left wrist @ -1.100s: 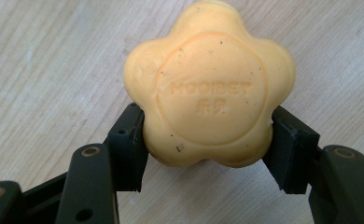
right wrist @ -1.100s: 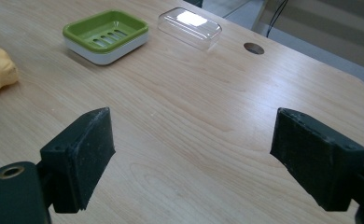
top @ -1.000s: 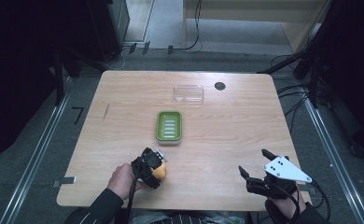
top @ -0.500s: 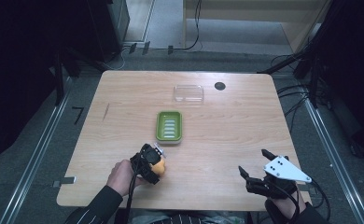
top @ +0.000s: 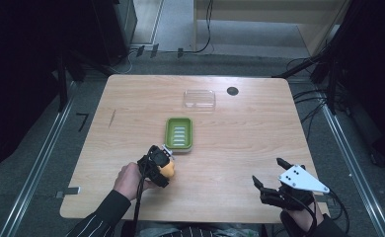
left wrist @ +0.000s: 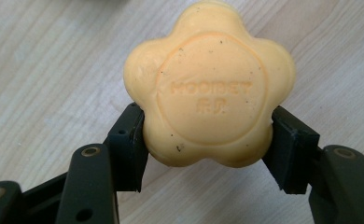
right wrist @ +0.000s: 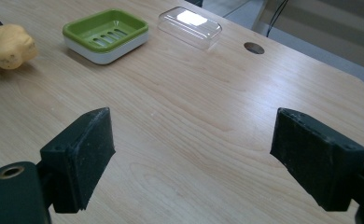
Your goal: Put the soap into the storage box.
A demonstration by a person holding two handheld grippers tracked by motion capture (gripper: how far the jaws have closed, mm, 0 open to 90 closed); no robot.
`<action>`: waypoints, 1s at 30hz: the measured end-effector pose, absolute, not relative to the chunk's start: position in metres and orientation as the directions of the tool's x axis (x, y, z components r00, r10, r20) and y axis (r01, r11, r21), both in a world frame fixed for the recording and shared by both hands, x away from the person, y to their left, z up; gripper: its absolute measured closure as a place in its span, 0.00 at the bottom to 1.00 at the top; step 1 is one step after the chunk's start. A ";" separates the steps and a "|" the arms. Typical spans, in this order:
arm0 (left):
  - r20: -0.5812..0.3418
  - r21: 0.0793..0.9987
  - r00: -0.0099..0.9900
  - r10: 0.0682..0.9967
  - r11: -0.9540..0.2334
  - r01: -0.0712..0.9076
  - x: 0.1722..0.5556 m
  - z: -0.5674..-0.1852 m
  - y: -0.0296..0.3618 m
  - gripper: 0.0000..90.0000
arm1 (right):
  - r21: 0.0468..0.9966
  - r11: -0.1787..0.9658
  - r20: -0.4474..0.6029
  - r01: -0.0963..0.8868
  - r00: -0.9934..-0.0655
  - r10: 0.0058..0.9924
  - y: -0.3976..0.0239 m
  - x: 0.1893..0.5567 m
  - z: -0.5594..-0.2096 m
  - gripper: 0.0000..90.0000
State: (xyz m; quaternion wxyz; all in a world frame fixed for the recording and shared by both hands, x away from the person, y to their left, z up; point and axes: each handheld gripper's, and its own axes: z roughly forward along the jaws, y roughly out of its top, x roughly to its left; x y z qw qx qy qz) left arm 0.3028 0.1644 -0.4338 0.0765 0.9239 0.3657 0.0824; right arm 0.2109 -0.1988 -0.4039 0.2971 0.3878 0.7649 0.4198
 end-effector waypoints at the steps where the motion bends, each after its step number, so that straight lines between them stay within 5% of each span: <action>1: 0.099 0.202 0.719 0.688 -0.722 0.662 0.304 -0.432 0.164 0.44 | 0.873 0.345 -0.126 0.346 -0.521 0.844 -0.199 0.211 -0.404 0.15; 30: 0.114 0.240 0.725 0.679 -0.727 0.643 0.339 -0.412 0.154 0.44 | 0.873 0.346 -0.127 0.345 -0.523 0.843 -0.199 0.211 -0.404 0.15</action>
